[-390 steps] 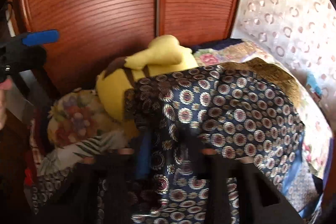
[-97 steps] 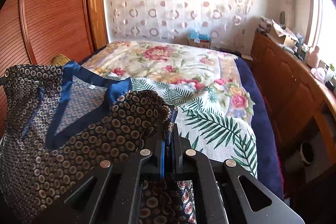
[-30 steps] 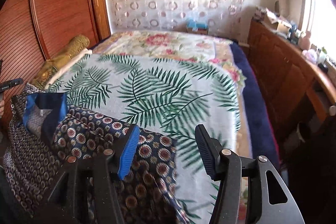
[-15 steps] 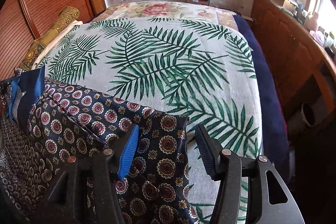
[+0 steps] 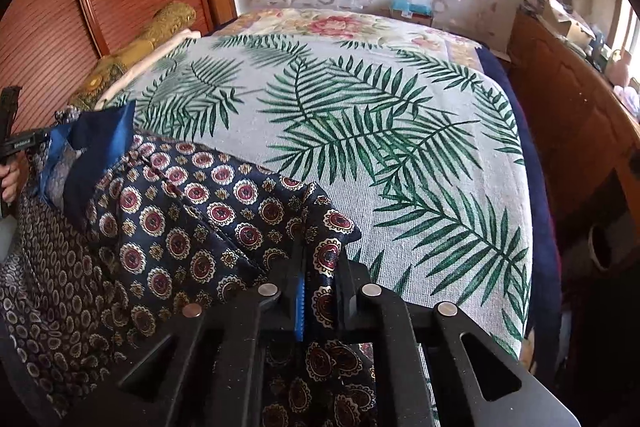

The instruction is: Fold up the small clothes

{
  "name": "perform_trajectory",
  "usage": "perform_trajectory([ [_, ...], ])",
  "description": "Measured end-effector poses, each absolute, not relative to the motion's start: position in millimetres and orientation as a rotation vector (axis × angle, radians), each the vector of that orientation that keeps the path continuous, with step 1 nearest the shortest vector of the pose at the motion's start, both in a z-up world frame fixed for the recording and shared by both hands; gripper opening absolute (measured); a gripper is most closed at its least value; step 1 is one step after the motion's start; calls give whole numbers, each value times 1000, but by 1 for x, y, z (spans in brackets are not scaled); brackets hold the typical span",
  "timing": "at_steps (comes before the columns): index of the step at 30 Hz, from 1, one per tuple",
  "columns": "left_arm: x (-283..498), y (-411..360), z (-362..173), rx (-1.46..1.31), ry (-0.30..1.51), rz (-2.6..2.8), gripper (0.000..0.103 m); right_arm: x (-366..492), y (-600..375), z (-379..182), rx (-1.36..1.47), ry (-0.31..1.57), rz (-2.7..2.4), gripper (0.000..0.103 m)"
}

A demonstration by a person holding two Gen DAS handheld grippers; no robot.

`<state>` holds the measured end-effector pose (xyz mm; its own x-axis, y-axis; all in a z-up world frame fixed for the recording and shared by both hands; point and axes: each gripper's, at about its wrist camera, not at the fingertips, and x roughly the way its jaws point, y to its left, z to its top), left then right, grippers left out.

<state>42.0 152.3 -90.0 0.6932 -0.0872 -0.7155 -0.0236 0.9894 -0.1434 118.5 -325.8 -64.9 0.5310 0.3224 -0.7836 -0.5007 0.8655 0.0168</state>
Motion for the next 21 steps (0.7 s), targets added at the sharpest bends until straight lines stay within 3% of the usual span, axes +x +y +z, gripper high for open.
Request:
perform_trajectory([
  [9, 30, 125, 4, -142, 537, -67, 5, 94, -347, 27, -198, 595, 443, 7],
  [15, 75, 114, 68, -133, 406, -79, 5, 119, -357, 94, -226, 458, 380, 7],
  [21, 143, 117, 75, -105, 413, -27, 5, 181, -354, 110, -266, 448, 308, 7],
])
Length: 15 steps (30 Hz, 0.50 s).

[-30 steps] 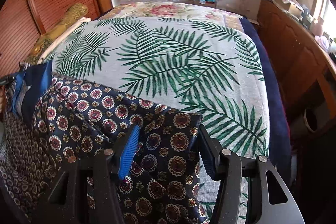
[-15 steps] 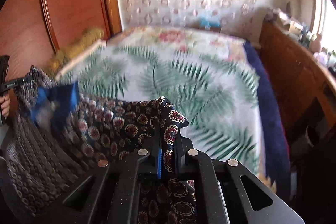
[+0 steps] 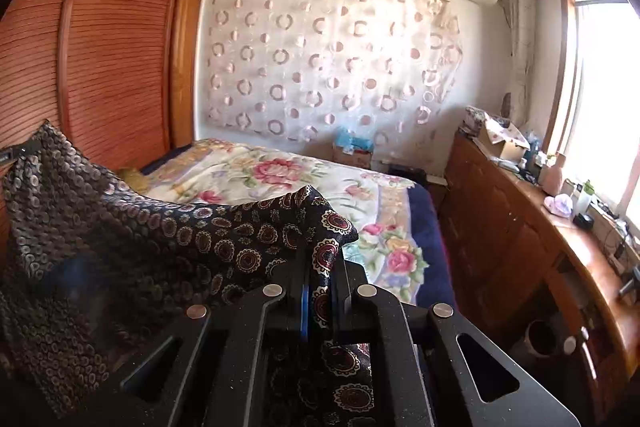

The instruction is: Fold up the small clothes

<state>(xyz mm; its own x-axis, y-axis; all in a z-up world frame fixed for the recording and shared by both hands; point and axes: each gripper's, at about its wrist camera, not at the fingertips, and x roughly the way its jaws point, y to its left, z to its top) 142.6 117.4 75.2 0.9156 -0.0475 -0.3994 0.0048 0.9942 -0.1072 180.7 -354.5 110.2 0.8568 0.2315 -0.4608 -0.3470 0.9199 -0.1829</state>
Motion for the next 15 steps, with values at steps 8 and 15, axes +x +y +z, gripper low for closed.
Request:
perform_trajectory([
  [8, 215, 129, 10, -83, 603, 39, 7, 261, -318, 49, -231, 636, 270, 8],
  [15, 204, 130, -10, -72, 651, 33, 46, 279, -298, 16, -237, 746, 253, 42],
])
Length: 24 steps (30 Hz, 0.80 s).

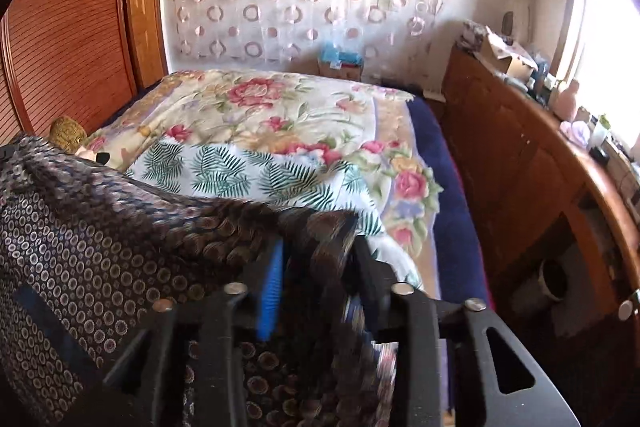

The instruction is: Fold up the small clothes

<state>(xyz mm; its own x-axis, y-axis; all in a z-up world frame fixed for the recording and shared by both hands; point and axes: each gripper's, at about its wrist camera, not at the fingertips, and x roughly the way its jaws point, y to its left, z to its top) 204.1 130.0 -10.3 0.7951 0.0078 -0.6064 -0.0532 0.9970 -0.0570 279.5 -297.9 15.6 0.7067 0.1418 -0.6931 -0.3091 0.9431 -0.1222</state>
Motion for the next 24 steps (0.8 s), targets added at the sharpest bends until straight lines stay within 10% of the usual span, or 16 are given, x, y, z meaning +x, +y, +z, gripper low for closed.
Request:
perform_trajectory([
  [6, 167, 123, -6, -54, 638, -5, 74, 259, -321, 24, -217, 731, 257, 45],
  [24, 123, 134, -45, -72, 674, 50, 74, 221, -376, -5, -155, 784, 151, 46],
])
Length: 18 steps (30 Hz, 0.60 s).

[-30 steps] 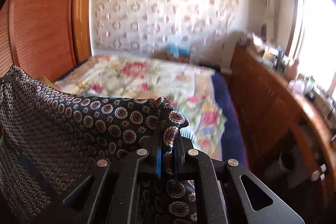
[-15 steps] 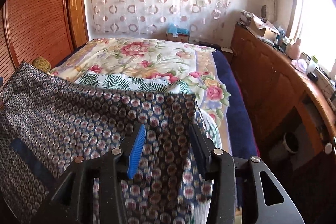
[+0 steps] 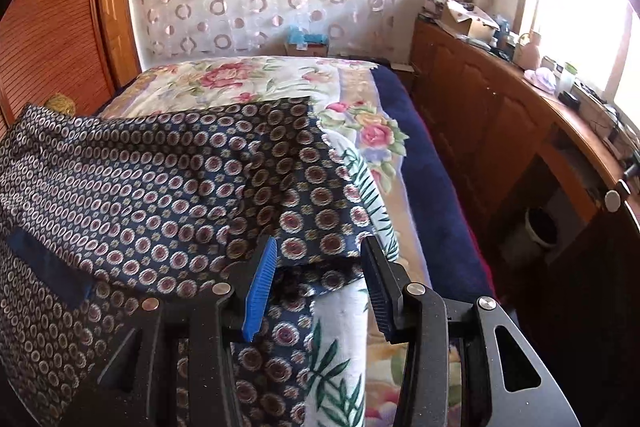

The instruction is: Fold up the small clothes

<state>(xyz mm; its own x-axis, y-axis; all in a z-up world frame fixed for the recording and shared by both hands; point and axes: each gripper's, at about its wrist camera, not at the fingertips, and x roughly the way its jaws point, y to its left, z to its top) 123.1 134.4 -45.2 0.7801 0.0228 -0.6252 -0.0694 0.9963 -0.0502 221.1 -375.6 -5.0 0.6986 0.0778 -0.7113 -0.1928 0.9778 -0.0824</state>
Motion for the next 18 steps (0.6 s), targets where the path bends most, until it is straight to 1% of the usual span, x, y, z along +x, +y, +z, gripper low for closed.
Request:
perform_trajectory([
  [3, 124, 137, -48, -79, 680, 57, 74, 228, -371, -3, -144, 789, 167, 46],
  [8, 124, 139, -50, -86, 682, 58, 74, 241, -362, -23, -145, 837, 213, 46],
  [10, 123, 139, -51, -87, 681, 61, 74, 250, -356, -31, -185, 866, 190, 46],
  [11, 123, 139, -50, -88, 680, 60, 74, 251, -359, -31, -193, 875, 183, 45],
  [12, 123, 140, -50, -89, 679, 61, 74, 255, -359, -32, -198, 883, 185, 30],
  [13, 123, 140, -50, -91, 677, 60, 74, 259, -357, -34, -211, 899, 186, 23],
  [14, 122, 140, -50, -92, 677, 62, 74, 261, -354, -36, -223, 908, 190, 7],
  [16, 121, 140, -49, -93, 674, 62, 74, 262, -349, -33, -235, 904, 203, 2],
  [18, 121, 141, -48, -92, 670, 61, 74, 260, -344, -23, -212, 881, 244, 1],
])
